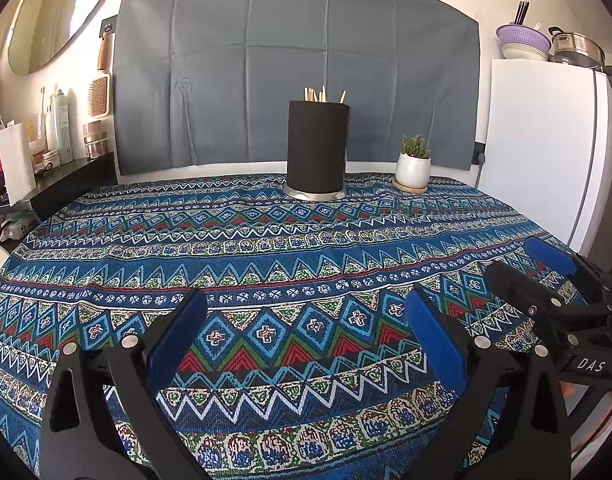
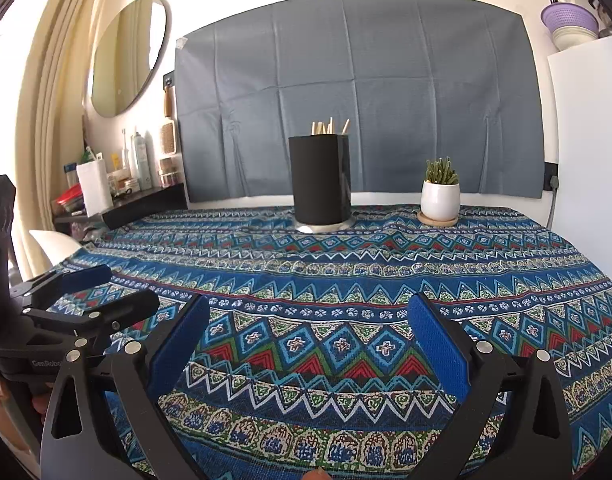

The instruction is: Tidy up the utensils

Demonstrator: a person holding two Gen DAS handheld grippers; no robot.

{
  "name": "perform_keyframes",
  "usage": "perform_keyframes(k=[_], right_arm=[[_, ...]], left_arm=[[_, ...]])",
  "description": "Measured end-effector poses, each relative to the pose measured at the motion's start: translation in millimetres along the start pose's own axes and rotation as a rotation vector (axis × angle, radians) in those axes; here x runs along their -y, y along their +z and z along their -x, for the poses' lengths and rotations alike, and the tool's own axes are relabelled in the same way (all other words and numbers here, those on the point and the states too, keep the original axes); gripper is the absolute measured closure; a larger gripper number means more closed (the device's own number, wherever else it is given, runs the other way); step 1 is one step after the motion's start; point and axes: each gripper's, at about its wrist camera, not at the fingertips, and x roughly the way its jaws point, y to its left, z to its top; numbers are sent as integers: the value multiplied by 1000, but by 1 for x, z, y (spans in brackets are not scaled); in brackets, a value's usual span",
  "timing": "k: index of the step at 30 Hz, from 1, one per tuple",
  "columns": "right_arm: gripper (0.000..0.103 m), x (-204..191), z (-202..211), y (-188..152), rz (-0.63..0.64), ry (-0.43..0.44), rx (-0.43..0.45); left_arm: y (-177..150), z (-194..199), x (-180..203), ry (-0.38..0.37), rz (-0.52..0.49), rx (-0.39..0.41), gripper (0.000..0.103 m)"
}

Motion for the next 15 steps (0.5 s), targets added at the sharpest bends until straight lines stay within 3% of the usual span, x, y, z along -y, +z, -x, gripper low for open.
perform_keyframes(k=[15], right_arm=[[8, -1, 0, 0, 0, 2, 0]], left_arm=[[0, 0, -1, -7, 8, -3, 6]])
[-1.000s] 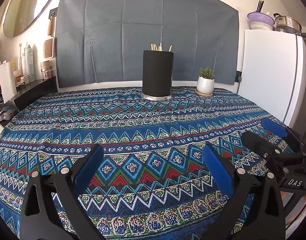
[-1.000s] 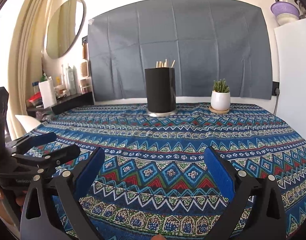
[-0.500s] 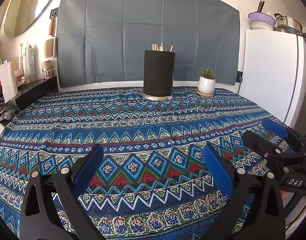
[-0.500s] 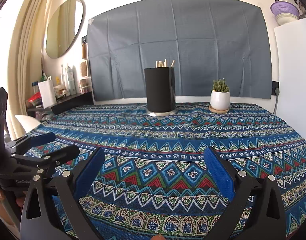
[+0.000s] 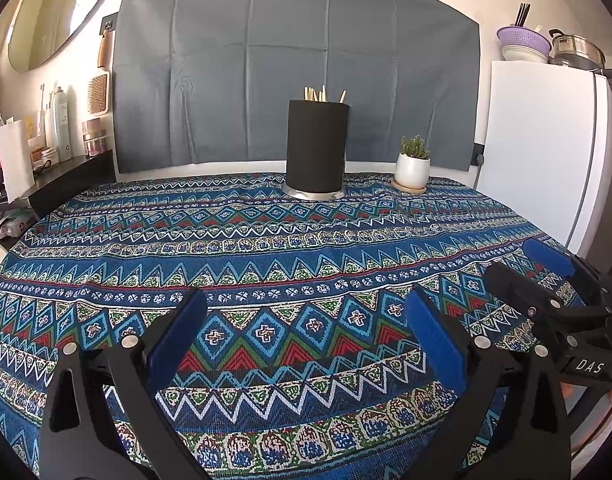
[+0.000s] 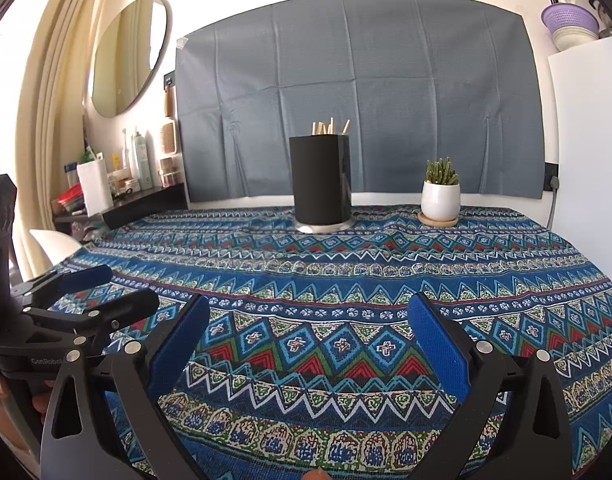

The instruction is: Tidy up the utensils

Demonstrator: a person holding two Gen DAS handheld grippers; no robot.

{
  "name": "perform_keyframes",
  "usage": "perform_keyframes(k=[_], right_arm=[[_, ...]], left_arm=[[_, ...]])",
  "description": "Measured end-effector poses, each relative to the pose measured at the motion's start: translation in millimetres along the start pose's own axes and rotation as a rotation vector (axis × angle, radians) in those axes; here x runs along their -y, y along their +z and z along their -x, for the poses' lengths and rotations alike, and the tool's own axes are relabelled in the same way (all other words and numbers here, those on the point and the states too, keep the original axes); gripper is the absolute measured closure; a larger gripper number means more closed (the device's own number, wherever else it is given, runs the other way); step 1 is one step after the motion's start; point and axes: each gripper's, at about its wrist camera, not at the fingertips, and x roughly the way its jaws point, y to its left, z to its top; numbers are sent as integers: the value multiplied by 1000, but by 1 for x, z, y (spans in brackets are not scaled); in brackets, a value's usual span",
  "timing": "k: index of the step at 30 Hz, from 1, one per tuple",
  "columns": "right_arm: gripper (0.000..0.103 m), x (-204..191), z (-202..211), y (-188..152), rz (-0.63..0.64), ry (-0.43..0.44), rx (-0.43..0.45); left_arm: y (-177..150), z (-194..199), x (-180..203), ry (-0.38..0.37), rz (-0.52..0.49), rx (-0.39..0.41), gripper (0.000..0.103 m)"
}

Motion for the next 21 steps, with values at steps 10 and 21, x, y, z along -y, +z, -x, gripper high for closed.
perform_keyframes(k=[10, 21], right_arm=[[8, -1, 0, -1, 3, -2, 4], [8, -1, -1, -2, 18, -1, 2]], left_arm=[[0, 0, 0, -4, -1, 0, 6], [0, 0, -1, -8, 6, -1, 6]])
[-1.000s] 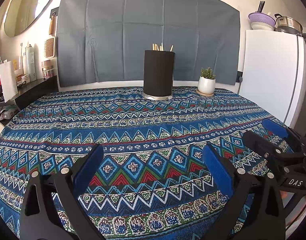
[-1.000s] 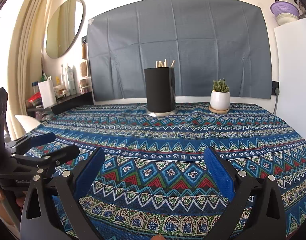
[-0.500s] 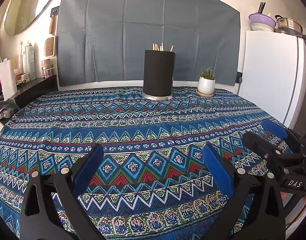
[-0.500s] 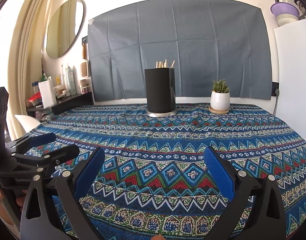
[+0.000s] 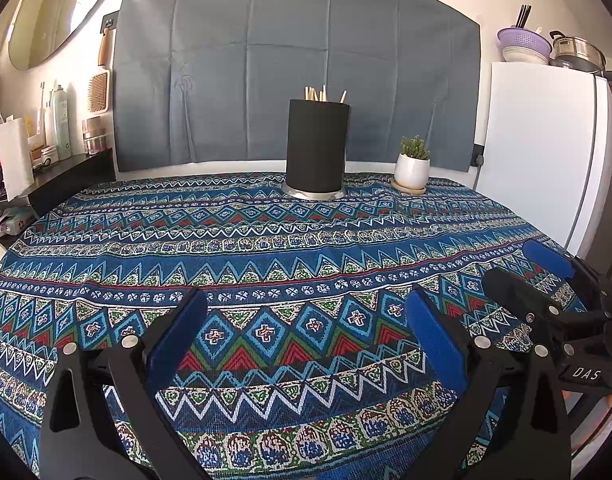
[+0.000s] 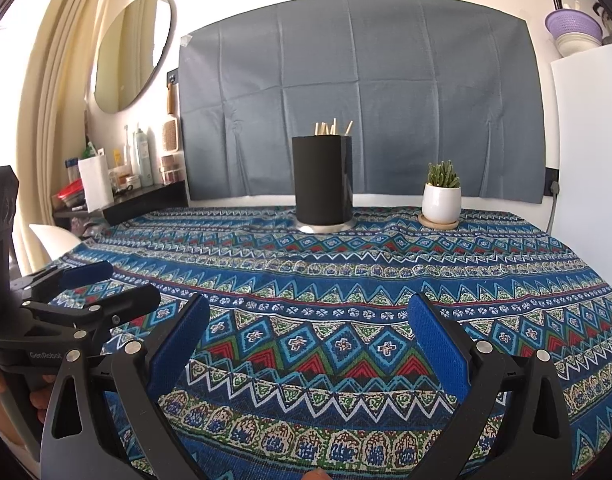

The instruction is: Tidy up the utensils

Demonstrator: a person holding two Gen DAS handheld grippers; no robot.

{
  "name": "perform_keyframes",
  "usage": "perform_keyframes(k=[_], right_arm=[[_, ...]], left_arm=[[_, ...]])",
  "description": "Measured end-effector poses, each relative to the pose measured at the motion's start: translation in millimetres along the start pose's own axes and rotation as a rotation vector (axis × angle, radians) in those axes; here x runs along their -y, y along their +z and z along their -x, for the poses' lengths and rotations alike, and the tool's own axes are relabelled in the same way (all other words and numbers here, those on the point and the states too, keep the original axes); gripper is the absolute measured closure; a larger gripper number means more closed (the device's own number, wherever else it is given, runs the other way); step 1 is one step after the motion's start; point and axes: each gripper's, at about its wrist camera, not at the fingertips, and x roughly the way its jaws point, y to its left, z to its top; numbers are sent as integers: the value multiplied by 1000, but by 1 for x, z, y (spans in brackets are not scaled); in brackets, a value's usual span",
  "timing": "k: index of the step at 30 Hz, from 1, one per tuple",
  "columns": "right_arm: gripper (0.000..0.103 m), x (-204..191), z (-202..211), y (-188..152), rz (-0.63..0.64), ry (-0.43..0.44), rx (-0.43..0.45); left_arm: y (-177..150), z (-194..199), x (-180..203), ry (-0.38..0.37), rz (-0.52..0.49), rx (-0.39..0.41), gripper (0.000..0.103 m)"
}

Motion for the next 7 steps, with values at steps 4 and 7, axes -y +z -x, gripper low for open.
perform_keyframes(k=[4, 7], right_arm=[[8, 0, 0, 0, 1, 0, 0], [8, 0, 0, 0, 1, 1, 0]], left_arm=[[0, 0, -1, -5, 2, -1, 6], [1, -1, -2, -8, 10, -3, 6]])
